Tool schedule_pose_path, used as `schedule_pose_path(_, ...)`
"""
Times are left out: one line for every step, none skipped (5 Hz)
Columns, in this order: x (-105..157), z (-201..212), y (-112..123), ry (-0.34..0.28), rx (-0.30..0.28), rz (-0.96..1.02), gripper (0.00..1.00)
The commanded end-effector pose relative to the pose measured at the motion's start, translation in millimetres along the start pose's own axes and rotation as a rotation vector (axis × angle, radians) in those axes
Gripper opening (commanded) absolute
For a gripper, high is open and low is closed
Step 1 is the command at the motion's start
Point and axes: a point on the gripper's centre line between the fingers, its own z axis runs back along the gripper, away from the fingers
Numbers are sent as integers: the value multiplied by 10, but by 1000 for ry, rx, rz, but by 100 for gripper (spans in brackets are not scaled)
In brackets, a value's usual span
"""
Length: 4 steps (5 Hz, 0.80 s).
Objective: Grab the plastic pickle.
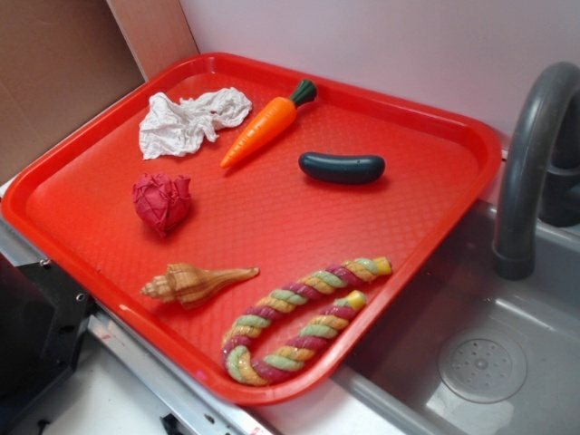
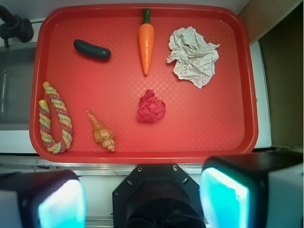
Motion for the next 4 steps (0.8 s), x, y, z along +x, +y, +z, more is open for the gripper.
schedule_pose_path(0,0,0,0,0,0,100)
schedule_pose_path(353,-47,-158,-23,31,-240,100)
schedule_pose_path(628,-137,-326,-11,51,-340,100)
schedule_pose_path(894,-254,-466,-9,75,-429,100)
